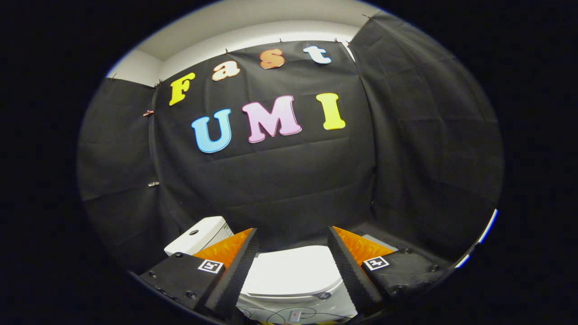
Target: Open the toilet lid.
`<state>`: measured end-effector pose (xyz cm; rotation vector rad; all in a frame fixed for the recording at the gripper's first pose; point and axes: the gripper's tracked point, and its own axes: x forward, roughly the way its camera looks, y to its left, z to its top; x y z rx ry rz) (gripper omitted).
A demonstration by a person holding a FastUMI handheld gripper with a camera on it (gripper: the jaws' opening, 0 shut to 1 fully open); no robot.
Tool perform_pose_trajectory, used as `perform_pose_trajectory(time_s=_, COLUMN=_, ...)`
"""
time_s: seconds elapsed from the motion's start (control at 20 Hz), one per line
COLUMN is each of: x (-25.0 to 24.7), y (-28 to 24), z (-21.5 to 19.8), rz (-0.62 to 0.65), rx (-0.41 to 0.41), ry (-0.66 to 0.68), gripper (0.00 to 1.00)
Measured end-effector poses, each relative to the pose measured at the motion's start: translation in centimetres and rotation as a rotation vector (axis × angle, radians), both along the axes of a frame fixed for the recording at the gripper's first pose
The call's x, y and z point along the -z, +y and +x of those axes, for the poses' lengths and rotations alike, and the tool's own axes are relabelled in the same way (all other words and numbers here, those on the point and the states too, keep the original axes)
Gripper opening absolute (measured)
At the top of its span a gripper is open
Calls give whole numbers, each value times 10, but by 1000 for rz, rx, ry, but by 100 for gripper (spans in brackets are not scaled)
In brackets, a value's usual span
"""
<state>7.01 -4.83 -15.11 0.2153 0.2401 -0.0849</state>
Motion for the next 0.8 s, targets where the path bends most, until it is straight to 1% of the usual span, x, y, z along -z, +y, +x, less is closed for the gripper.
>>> perform_pose_trajectory(time_s=0.3, x=91, y=-35, z=20, rz=169, rx=59, ry=145, gripper=96)
perform_pose_trajectory(time_s=0.5, x=161, y=-57, z=30, rz=318, rx=110, ry=252, gripper=96)
perform_pose_trajectory(time_s=0.65, x=212, y=-66, z=35, rz=450, rx=131, ry=329, gripper=96)
perform_pose_trajectory(time_s=0.7, x=229, y=-67, z=37, rz=486, rx=138, ry=353, gripper=93)
perform_pose_trajectory(time_s=0.8, x=260, y=-72, z=39, rz=539, rx=156, ry=389, gripper=93)
